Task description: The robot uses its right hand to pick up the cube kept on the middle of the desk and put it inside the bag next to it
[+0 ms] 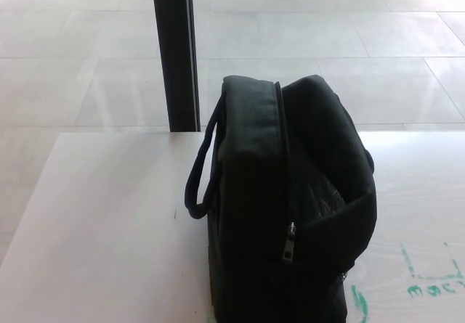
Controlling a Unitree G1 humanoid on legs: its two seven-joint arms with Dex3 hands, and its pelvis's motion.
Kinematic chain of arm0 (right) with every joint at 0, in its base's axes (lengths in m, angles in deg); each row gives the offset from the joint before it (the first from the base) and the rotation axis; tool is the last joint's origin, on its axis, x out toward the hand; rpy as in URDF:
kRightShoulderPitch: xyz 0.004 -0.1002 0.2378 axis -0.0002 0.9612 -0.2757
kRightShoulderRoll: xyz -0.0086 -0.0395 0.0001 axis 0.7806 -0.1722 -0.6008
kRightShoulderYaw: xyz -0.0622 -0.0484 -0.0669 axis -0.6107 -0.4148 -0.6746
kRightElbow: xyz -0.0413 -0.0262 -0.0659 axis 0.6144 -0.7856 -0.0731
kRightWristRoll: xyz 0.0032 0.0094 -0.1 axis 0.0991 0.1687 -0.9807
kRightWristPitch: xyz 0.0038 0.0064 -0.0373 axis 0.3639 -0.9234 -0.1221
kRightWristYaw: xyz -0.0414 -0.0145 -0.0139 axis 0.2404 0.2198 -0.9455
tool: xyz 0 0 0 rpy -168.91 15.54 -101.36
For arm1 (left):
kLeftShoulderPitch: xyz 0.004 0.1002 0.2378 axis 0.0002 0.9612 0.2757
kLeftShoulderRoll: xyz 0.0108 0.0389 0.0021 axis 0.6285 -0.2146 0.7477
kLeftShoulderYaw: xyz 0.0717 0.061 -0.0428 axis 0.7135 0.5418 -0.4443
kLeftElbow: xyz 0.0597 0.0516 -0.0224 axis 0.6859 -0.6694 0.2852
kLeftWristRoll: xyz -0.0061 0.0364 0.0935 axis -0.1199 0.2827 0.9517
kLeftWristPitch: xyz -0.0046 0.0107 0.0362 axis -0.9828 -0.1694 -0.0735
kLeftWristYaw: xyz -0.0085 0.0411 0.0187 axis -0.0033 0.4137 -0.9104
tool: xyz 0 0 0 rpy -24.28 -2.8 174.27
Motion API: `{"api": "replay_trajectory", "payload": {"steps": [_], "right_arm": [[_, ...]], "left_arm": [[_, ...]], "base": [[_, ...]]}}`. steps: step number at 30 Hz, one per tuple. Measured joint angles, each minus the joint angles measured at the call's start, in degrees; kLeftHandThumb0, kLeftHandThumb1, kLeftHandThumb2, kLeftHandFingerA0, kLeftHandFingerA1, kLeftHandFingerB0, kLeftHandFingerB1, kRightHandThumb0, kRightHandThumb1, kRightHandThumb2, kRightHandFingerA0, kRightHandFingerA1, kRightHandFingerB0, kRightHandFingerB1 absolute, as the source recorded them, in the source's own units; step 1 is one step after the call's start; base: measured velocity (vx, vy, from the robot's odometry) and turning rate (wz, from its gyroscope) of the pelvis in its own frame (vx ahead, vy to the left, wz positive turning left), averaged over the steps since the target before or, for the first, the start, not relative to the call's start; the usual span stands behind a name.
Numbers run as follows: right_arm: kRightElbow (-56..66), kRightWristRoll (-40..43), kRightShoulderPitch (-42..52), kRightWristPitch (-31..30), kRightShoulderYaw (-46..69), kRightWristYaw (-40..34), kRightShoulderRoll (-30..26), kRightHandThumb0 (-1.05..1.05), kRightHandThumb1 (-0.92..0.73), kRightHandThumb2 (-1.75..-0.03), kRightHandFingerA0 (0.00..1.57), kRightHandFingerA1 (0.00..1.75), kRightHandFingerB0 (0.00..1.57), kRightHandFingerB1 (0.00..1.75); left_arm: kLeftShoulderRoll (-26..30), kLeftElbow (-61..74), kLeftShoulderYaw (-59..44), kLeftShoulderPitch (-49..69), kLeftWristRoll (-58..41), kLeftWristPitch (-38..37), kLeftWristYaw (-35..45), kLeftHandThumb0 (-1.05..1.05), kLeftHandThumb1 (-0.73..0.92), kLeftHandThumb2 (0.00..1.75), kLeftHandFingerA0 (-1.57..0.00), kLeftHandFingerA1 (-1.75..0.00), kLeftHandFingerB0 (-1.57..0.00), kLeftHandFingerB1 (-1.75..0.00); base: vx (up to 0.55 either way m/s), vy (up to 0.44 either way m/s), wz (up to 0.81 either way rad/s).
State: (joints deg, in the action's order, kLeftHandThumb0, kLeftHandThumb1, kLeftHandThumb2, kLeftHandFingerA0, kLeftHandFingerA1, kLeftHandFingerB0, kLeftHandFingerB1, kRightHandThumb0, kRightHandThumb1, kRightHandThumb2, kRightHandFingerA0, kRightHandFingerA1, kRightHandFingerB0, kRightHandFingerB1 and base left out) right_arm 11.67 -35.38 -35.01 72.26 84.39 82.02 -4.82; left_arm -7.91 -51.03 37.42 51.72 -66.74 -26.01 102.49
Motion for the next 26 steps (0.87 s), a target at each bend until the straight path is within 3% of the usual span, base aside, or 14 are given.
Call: {"api": "replay_trajectory", "payload": {"steps": [3, 4, 5, 6, 7, 13, 15, 16, 17, 18, 19, 21, 22, 26], "right_arm": [[-4.1, 0.5, 0.4, 0.2, 1.2, -2.3, 1.0, -0.6, -0.72, -0.61, 0.43, 0.91, 0.28, 0.59], [-5.1, 0.6, 0.5, 0.3, 1.3, -2.9, 1.3, -0.62, -0.57, -0.96, 0.44, 0.78, 0.27, 0.62], [-6.5, 0.8, 0.7, 0.5, 1.4, -3.7, 1.8, -0.6, -0.72, -0.62, 0.41, 0.77, 0.26, 0.58], [-8.1, 0.9, 0.9, 0.8, 1.3, -4.6, 2.4, -0.63, -0.57, -0.96, 0.46, 0.73, 0.24, 0.6], [-9.2, 0.9, 1.1, 1.0, 1.2, -5.3, 2.9, -0.64, -0.74, -0.62, 0.4, 0.74, 0.24, 0.59], [-16.2, 0.9, 2.9, 3.0, -2.5, -9.9, 5.8, -0.68, -0.74, -0.62, 0.18, 0.75, 0.19, 0.63], [-18.0, 0.9, 3.5, 3.7, -4.2, -11.3, 6.3, -0.67, -0.68, -0.63, 0.46, 1.22, 0.22, 0.61], [-18.8, 1.0, 3.6, 4.0, -4.9, -12.1, 6.3, -0.67, -0.71, -0.64, 0.52, 1.27, 0.23, 0.65], [-19.0, 1.0, 3.6, 4.1, -5.0, -12.3, 6.3, -0.71, -0.56, -0.98, 0.69, 1.1, 0.23, 0.63], [-20.2, 1.2, 3.6, 4.7, -5.8, -13.4, 6.3, -0.66, -0.71, -0.62, 0.59, 1.2, 0.24, 0.65], [-20.9, 1.3, 3.6, 5.2, -6.3, -14.2, 6.3, -0.67, -0.55, -0.99, 0.73, 1.02, 0.25, 0.65], [-22.3, 1.9, 3.5, 6.3, -7.1, -15.9, 6.3, -0.67, -0.55, -0.99, 0.73, 1.02, 0.25, 0.65], [-23.1, 2.3, 3.4, 7.0, -7.6, -16.9, 6.3, -0.65, -0.71, -0.61, 0.49, 0.94, 0.26, 0.65], [-23.6, 3.8, 3.5, 7.9, -8.9, -18.5, 6.3, -0.61, -0.7, -0.61, 0.53, 0.96, 0.3, 0.65]], "left_arm": [[0.0, 0.0, 0.0, 0.1, 0.0, 0.0, 0.0, -0.63, 0.54, 0.57, -0.45, -0.62, -0.46, -0.53], [0.0, 0.0, 0.0, 0.1, 0.0, 0.0, 0.0, -0.62, 0.56, 0.57, -0.46, -0.6, -0.45, -0.51], [0.0, 0.0, -0.1, 0.2, 0.0, 0.0, 0.0, -0.61, 0.56, 0.57, -0.46, -0.6, -0.45, -0.51], [0.0, 0.0, -0.1, 0.2, 0.0, 0.0, 0.0, -0.6, 0.57, 0.57, -0.46, -0.61, -0.45, -0.52], [0.0, 0.0, -0.1, 0.3, 0.0, 0.0, 0.0, -0.6, 0.56, 0.57, -0.45, -0.61, -0.45, -0.53], [0.0, -0.2, -0.2, 0.9, -0.1, 0.0, 0.0, -0.6, 0.56, 0.57, -0.45, -0.61, -0.45, -0.52], [0.0, -0.3, -0.2, 1.4, -0.1, 0.0, 0.0, -0.59, 0.4, 0.86, -0.45, -0.67, -0.36, -0.59], [0.0, -0.4, -0.2, 1.6, -0.1, 0.0, 0.1, -0.59, 0.4, 0.86, -0.45, -0.67, -0.36, -0.59], [0.0, -0.4, -0.2, 1.7, -0.1, 0.0, 0.1, -0.59, 0.4, 0.85, -0.44, -0.67, -0.36, -0.59], [0.0, -0.5, -0.3, 2.0, -0.1, 0.0, 0.1, -0.59, 0.41, 0.85, -0.44, -0.67, -0.36, -0.59], [0.0, -0.5, -0.4, 2.1, -0.1, 0.0, 0.1, -0.59, 0.41, 0.86, -0.45, -0.67, -0.37, -0.59], [0.0, -0.6, -0.5, 2.4, -0.1, 0.0, 0.2, -0.59, 0.41, 0.86, -0.45, -0.67, -0.37, -0.59], [0.1, -0.6, -0.5, 2.5, -0.1, 0.0, 0.3, -0.59, 0.56, 0.57, -0.46, -0.62, -0.44, -0.52], [0.2, -0.6, -0.5, 2.8, -0.1, 0.0, 0.4, -0.6, 0.58, 0.56, -0.46, -0.6, -0.43, -0.5]], "base": [[0.0, 0.0, 0.0], [0.0, 0.0, 0.0], [0.0, 0.0, 0.0], [0.0, 0.0, 0.0], [0.0, 0.0, 0.0], [0.0, 0.0, 0.0], [0.0, 0.0, 0.0], [0.0, 0.0, 0.0], [0.0, 0.0, 0.0], [0.0, 0.0, 0.0], [0.0, 0.0, 0.0], [0.0, 0.0, 0.0], [0.0, 0.0, 0.0], [0.0, 0.0, 0.0]]}}
